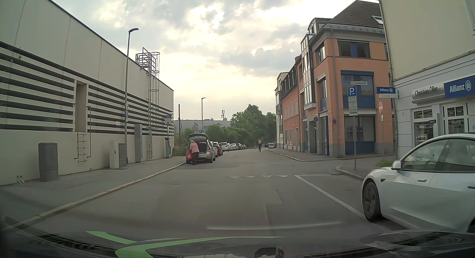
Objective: Follow the waypoints while adhering to traffic rules and regulations
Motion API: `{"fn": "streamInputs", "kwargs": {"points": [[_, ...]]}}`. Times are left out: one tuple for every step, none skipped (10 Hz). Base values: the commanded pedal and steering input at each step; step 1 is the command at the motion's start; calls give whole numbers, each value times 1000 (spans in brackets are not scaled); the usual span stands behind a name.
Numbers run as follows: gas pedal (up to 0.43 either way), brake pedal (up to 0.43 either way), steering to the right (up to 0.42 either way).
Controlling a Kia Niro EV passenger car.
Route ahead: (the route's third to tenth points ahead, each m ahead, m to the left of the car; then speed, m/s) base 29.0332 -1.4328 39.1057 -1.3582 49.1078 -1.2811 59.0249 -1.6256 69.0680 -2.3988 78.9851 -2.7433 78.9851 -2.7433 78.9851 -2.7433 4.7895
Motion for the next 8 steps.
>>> {"fn": "streamInputs", "kwargs": {"points": [[0,189,7],[0,189,11],[0,189,15],[0,189,15],[0,177,15],[0,177,15],[0,177,19],[0,177,22]]}}
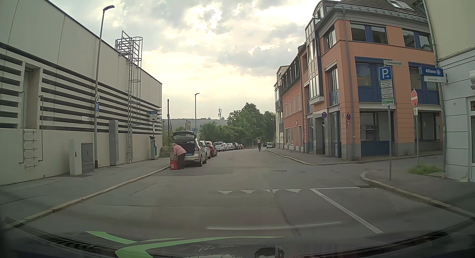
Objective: Follow the waypoints while adhering to traffic rules and regulations
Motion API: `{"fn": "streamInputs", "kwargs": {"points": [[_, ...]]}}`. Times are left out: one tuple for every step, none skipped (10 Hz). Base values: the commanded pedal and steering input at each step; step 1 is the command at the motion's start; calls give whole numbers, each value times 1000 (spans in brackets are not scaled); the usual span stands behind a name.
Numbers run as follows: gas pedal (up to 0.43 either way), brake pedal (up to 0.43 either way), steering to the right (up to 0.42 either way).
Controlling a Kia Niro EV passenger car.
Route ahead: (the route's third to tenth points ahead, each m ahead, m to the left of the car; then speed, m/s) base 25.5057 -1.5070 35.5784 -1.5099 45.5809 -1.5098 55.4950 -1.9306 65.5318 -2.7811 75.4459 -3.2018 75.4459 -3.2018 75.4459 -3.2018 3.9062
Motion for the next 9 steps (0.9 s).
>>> {"fn": "streamInputs", "kwargs": {"points": [[0,177,23],[0,177,23],[0,183,22],[0,183,22],[0,183,21],[0,183,20],[0,177,18],[0,152,17],[0,152,17]]}}
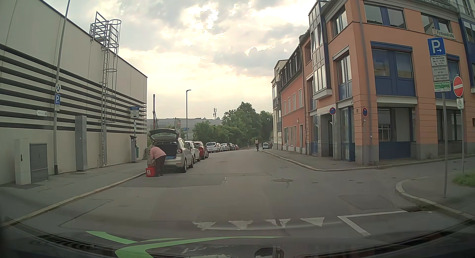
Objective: Follow the waypoints while adhering to traffic rules and regulations
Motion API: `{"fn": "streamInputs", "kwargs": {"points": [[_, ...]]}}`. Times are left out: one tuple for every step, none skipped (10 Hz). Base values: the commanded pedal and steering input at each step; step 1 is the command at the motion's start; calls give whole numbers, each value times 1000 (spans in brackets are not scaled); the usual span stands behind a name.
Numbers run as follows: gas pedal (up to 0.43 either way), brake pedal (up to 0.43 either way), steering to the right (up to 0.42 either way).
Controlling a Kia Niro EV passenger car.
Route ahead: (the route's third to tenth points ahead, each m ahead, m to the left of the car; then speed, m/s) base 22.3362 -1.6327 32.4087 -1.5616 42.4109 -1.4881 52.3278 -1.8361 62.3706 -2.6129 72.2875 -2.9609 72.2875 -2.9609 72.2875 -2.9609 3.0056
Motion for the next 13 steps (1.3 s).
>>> {"fn": "streamInputs", "kwargs": {"points": [[0,152,17],[0,152,16],[0,140,16],[0,110,15],[0,61,14],[0,0,14],[0,0,14],[0,0,14],[0,0,14],[0,0,14],[0,0,14],[0,0,14],[0,0,14]]}}
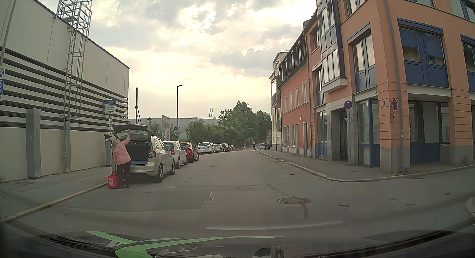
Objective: Follow the waypoints while adhering to traffic rules and regulations
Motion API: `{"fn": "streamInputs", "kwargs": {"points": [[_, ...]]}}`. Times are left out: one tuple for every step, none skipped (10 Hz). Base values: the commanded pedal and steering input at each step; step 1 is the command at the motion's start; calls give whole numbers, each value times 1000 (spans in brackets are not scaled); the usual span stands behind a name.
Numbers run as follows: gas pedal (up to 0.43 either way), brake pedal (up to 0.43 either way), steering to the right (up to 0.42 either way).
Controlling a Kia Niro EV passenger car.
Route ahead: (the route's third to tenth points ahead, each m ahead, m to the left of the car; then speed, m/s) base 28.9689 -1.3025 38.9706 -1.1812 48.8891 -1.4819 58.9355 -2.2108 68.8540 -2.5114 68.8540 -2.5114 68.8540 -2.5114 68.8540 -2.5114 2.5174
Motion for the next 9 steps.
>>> {"fn": "streamInputs", "kwargs": {"points": [[0,0,14],[0,0,13],[0,0,13],[0,0,12],[79,0,12],[169,0,12],[268,0,11],[331,0,11],[331,0,11]]}}
